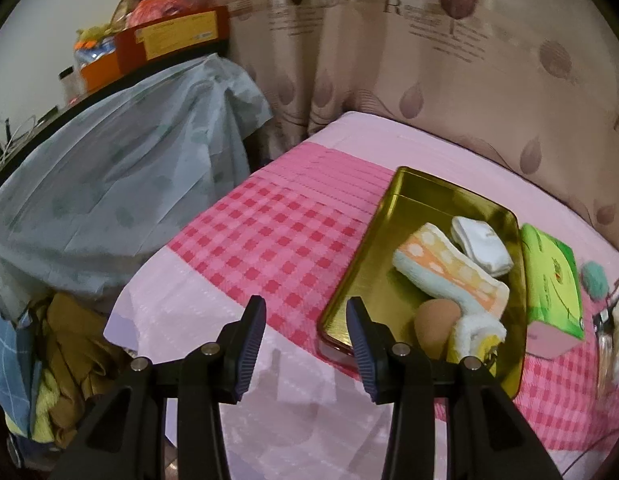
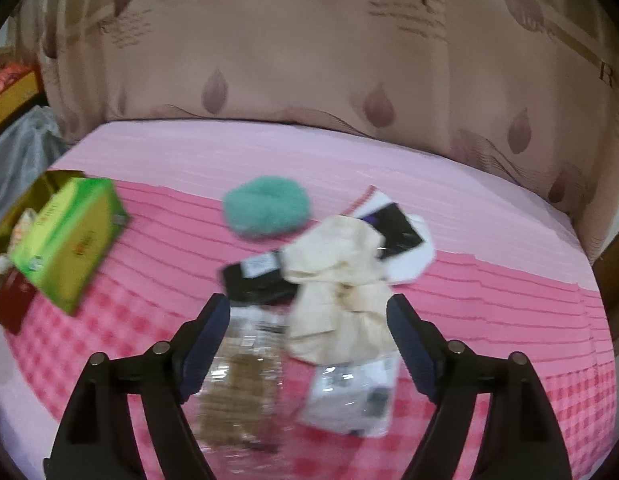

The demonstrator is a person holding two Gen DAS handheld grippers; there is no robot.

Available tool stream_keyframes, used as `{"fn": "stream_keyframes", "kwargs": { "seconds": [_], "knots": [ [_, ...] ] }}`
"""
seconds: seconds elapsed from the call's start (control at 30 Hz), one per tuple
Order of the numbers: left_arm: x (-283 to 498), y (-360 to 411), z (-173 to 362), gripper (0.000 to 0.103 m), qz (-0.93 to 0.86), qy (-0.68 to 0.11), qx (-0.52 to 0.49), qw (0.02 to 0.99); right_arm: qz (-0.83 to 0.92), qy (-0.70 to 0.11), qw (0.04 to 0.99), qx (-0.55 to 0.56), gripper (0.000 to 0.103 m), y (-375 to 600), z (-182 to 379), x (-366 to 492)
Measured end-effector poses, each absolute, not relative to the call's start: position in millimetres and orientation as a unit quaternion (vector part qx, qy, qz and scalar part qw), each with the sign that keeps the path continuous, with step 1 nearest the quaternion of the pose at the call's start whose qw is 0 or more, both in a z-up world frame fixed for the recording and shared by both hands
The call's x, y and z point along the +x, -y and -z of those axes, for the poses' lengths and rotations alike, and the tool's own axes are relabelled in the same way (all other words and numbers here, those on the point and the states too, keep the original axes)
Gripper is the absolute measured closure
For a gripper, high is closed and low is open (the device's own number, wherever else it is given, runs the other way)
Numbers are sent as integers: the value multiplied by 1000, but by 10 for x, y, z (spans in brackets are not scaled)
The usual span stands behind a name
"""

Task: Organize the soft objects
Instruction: 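Grasp the cream scrunchie with the right gripper and lift it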

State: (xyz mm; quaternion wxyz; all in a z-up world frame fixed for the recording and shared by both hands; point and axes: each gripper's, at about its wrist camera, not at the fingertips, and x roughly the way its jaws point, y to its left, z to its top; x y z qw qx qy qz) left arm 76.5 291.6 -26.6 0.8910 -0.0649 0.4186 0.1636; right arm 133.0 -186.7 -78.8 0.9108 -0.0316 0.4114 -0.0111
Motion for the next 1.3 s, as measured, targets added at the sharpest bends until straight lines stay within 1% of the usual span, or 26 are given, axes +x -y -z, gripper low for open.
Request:
{"fn": "stream_keyframes", "kwargs": {
  "seconds": [0.2, 0.37, 0.43, 0.5, 0.57, 0.63, 0.67, 0.7, 0.8, 1.07, 1.3],
  "knots": [
    [800, -2689, 268, 60, -128, -418, -26, 899, 20, -414, 909, -32, 21, 1996, 932, 1483],
    [808, -2445, 267, 55, -107, -418, 14, 902, 16, -417, 908, -38, 20, 2035, 1026, 1644],
    [811, -2303, 291, 55, -93, -424, 27, 901, 14, -421, 906, -39, 24, 2026, 1064, 1684],
    [812, -2175, 320, 55, -78, -429, 33, 899, 1, -419, 908, -28, 42, 2029, 1085, 1684],
    [816, -2034, 340, 55, -60, -433, 36, 899, -6, -417, 909, -19, 53, 2025, 1089, 1660],
    [843, -1822, 371, 55, -38, -438, 43, 897, -11, -415, 910, -15, 60, 2012, 1069, 1628],
    [858, -1724, 390, 55, -29, -440, 47, 896, -14, -413, 911, -15, 68, 2007, 1057, 1603],
    [868, -1623, 402, 55, -20, -442, 53, 895, -15, -411, 911, -16, 72, 2012, 1052, 1590],
    [878, -1268, 426, 55, 17, -442, 68, 894, -17, -408, 913, -5, 81, 2082, 1021, 1517],
    [926, -334, 471, 55, 128, -457, 78, 877, 14, -384, 923, 13, 82, 2479, 866, 1049],
    [1018, 318, 583, 54, 187, -489, 55, 850, 87, -402, 911, 40, 82, 3198, 1042, 636]
  ]
}}
